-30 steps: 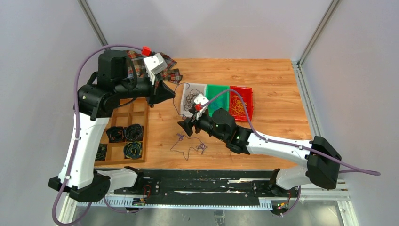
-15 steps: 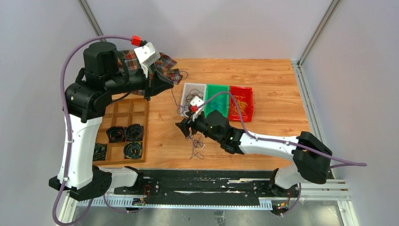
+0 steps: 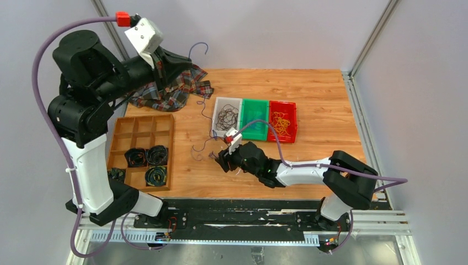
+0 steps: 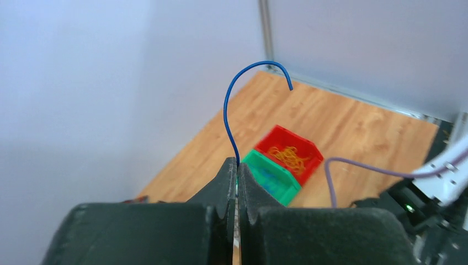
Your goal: Untangle the cables
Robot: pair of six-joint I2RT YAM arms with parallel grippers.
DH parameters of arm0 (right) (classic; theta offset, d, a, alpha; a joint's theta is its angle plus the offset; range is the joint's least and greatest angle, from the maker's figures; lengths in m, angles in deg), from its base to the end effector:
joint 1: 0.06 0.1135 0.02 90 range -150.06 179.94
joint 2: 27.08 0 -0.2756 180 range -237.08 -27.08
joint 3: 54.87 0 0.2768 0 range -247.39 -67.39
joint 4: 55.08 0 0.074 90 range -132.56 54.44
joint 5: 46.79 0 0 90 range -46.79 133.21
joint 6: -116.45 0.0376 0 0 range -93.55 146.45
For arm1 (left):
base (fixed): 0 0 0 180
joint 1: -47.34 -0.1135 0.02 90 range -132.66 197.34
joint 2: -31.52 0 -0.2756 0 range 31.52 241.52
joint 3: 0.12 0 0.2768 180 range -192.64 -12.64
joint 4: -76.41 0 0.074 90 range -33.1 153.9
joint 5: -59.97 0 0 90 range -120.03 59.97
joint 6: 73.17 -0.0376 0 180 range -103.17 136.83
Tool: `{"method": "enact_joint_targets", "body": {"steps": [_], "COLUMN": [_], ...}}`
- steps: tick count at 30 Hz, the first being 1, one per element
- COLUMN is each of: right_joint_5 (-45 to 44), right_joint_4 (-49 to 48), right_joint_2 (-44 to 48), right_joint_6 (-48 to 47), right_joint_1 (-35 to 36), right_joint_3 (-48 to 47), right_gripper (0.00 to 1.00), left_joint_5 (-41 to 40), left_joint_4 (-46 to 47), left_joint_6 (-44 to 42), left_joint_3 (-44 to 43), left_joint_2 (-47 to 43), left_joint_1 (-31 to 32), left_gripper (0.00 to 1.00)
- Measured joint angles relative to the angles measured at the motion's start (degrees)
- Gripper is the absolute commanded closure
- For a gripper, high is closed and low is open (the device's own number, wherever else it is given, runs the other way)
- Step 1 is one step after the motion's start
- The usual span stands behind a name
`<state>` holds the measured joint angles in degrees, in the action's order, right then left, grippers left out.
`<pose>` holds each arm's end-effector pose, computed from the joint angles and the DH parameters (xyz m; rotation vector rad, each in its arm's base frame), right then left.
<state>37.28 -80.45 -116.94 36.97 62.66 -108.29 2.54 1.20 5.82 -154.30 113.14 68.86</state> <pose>0.1645 0.3105 0.2033 -0.7382 1.6850 0.8262 0.1492 -0.0806 0.6453 0.8670 1.3956 -0.5988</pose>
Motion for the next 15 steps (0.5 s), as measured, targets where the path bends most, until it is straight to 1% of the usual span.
{"method": "enact_joint_targets", "body": {"steps": [3, 7, 12, 13, 15], "right_joint_5": [-0.81, -3.21, -5.88, -6.27, -7.19], "right_joint_4": [-0.15, -1.68, -2.73, -2.75, -2.84], "right_joint_2": [-0.11, -0.07, -0.02, 0.0, 0.07], "right_joint_6": [0.85, 1.99, 3.06, 3.3, 3.93], "right_joint_1": [0.0, 0.0, 0.0, 0.0, 0.0], "right_joint_3": [2.64, 4.83, 7.76, 8.31, 9.68], "right_gripper": [0.6, 0.71, 0.8, 0.84, 0.95], "left_joint_5": [-4.13, -9.68, -14.69, -15.89, -18.14], "left_joint_4": [2.95, 9.53, 16.94, 18.69, 21.94], "left_joint_6": [-0.44, -0.85, -1.79, -2.27, -3.76], "left_joint_3": [-1.18, 1.42, 3.02, 3.17, 3.56], "left_joint_2": [0.09, -1.81, -3.96, -4.31, -5.01], "left_joint_1": [0.0, 0.0, 0.0, 0.0, 0.0], "left_gripper": [1.0, 0.99, 1.0, 0.99, 0.99]}}
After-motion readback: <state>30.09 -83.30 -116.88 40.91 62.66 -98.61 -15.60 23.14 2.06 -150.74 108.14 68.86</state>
